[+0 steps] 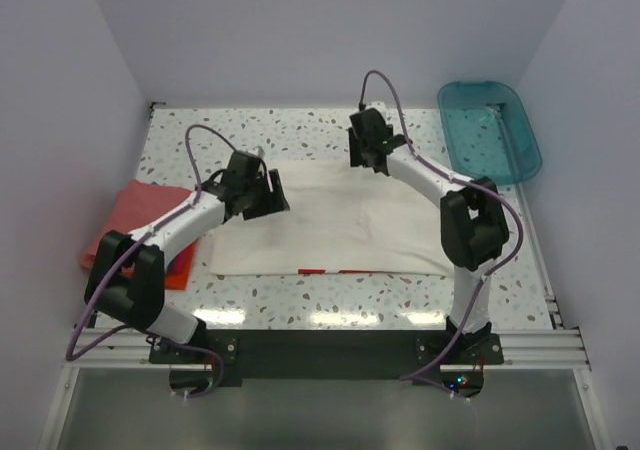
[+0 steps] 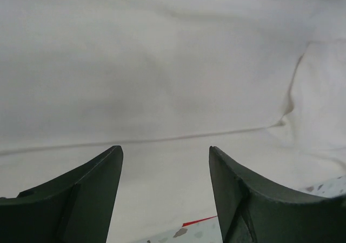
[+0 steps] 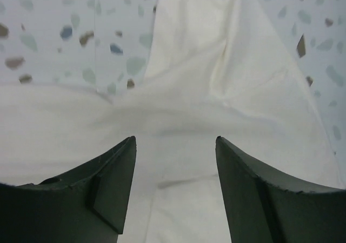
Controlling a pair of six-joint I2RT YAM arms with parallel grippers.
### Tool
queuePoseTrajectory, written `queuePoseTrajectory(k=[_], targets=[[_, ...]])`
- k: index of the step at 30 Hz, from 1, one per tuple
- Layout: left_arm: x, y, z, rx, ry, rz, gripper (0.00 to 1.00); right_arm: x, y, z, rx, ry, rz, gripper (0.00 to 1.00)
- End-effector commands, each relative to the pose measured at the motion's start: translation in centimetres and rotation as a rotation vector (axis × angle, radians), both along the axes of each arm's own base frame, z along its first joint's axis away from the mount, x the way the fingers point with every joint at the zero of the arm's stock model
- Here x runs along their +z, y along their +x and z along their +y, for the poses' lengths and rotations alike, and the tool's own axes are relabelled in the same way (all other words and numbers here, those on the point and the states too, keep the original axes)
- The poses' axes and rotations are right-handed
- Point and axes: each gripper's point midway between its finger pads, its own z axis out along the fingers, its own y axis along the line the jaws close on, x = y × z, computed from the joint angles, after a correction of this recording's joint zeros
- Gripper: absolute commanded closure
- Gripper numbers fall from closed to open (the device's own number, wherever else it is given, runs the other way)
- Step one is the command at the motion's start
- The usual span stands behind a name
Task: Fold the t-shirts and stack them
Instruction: Fold the tshirt
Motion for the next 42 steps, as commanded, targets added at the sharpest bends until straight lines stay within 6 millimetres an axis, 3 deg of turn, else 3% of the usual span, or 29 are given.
queuePoseTrajectory(k=[1,2,4,5,7,8,9,11,12,14,15,18,27,33,42], targets=[[5.2,7.5,3.2,0.242,-0.01,-0.11,0.3,4.5,5.5,-3.0,-0.089,0.143,-0.073,0.36],[6.9,9.4,4.3,0.305,-0.002,-0.137,0.3,4.8,7.1,-3.1,-0.1,0.166,-0.086,0.36],[6.2,11.7,6.5,0.412,0.024,-0.113,0.31,4.7,8.8,-4.8,-0.137,0.188,-0.085,0.37],[7.7,13.6,7.5,0.46,0.051,-0.162,0.31,4.6,9.8,-4.8,-0.142,0.212,-0.082,0.37],[6.3,15.4,9.7,0.537,0.125,-0.142,0.32,4.3,10.8,-5.9,-0.157,0.228,-0.083,0.38],[7.5,16.8,10.7,0.577,0.152,-0.173,0.32,4.2,11.4,-5.9,-0.157,0.244,-0.093,0.38],[5.9,17.6,11.1,0.587,0.181,-0.144,0.33,4.3,11.7,-6.1,-0.159,0.25,-0.101,0.38],[6.3,19.5,12.3,0.628,0.212,-0.154,0.34,4.5,12.4,-6.7,-0.17,0.261,-0.124,0.39],[4.1,20.0,12.6,0.632,0.246,-0.111,0.35,4.2,12.6,-6.8,-0.166,0.271,-0.122,0.39],[3.8,21.0,13.8,0.666,0.288,-0.104,0.36,4.4,13.1,-7.3,-0.172,0.276,-0.139,0.39],[2.1,21.2,14.2,0.67,0.31,-0.071,0.36,4.1,13.2,-7.2,-0.168,0.281,-0.137,0.39],[0.2,21.8,15.1,0.687,0.318,-0.034,0.39,3.8,13.6,-7.3,-0.163,0.275,-0.147,0.39],[-3.8,21.8,16.9,0.714,0.351,0.031,0.43,1.4,14.4,-7.8,-0.175,0.262,-0.126,0.39],[-4.9,22.1,17.2,0.709,0.324,0.047,0.57,0.5,15.0,-9.1,-0.188,0.271,-0.122,0.39],[-4.4,22.7,16.4,0.672,0.259,0.021,0.84,-0.5,15.6,-12.0,-0.216,0.289,-0.116,0.38]])
